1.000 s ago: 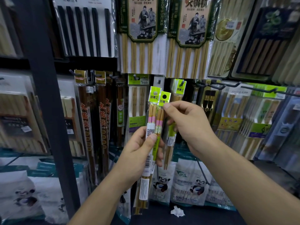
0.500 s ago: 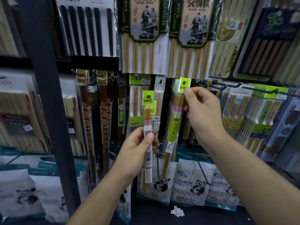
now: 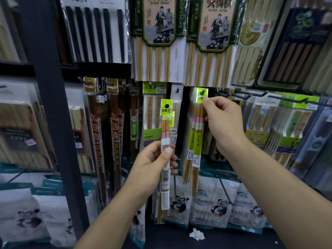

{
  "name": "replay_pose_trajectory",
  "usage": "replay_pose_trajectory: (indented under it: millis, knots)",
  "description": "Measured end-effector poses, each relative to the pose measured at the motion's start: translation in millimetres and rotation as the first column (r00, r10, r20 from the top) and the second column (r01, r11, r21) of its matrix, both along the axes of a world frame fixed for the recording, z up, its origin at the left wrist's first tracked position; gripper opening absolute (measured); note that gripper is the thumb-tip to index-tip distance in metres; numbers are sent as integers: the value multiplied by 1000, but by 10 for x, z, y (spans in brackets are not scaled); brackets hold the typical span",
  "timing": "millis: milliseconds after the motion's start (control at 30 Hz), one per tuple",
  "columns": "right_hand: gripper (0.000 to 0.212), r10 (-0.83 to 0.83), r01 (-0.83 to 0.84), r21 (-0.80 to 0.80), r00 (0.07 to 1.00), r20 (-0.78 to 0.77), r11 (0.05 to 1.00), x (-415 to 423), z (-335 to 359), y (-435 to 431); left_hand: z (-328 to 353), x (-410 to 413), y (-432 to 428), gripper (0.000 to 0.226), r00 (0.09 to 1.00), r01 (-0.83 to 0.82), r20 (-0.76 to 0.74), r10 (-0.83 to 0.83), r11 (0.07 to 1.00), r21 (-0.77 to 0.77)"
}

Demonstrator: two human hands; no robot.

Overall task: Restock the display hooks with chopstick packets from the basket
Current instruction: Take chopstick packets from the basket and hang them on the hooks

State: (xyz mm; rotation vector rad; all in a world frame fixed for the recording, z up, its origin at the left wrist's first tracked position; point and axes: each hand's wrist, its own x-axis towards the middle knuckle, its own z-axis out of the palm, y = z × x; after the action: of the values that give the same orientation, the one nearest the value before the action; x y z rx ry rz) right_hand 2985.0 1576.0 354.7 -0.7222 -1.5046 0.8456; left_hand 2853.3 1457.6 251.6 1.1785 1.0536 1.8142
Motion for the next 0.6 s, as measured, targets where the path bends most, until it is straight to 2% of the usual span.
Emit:
replay_pose_trajectory:
  millis: [133,333,433,500,600]
  knots:
    - [26,-18,18,7,1000,10,1000,11,-46,11,2,0,-6,28,1000,-2,0,2,1000,5]
    - [21,-110,111,96,994,-14,989,63,-104,-56,-9,2,-1,18,1000,-1,-26,1,1000,8]
    - [19,17,-34,189,996,89,981,39,-167,-228,-2,7,-2,16,998,-2,-66,4,1000,18]
    - [14,135,-164,179,977,166,970,-6,-216,-333,7,26,-7,19,996,-3,-88,5,1000,23]
    - [13,179,-200,118,970,162,973,-49,-238,-390,9,42,-25,18,996,18,-87,-15,1000,23]
